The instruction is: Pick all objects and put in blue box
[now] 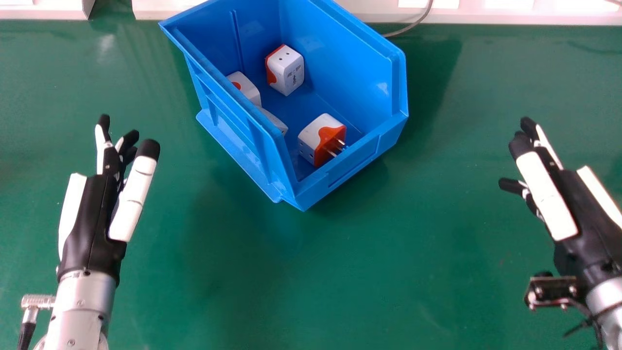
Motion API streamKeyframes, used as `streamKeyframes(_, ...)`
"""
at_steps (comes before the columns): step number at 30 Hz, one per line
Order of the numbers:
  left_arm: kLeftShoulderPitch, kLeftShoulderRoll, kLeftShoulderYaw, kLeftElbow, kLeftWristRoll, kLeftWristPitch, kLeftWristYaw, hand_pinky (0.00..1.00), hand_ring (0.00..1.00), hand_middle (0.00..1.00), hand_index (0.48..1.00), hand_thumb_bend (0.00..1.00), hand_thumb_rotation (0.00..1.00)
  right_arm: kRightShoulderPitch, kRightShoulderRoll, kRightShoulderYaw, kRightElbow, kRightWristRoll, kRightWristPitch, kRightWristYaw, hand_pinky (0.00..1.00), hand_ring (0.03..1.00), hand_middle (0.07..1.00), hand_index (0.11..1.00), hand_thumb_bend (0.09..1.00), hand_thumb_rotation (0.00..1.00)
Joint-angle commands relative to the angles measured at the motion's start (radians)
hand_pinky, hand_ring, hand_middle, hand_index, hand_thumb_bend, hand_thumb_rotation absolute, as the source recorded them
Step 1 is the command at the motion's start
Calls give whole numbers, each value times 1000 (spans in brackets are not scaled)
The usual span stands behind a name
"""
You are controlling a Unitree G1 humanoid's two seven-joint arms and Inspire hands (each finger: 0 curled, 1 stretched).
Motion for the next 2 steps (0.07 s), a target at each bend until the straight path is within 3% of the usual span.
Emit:
streamKeyframes(1, -22, 5, -6, 2, 13, -44, 19, 914, 988, 990, 989, 642, 1000, -41, -8, -4, 17, -2, -4, -6, 849, 999, 999, 1000, 408, 1000)
streamKeyframes(2, -25, 4, -9, 6, 16, -59, 25, 915, 988, 990, 990, 638, 1000, -54, -10, -4, 32, -1, -6, -5, 848, 999, 998, 1000, 410, 1000)
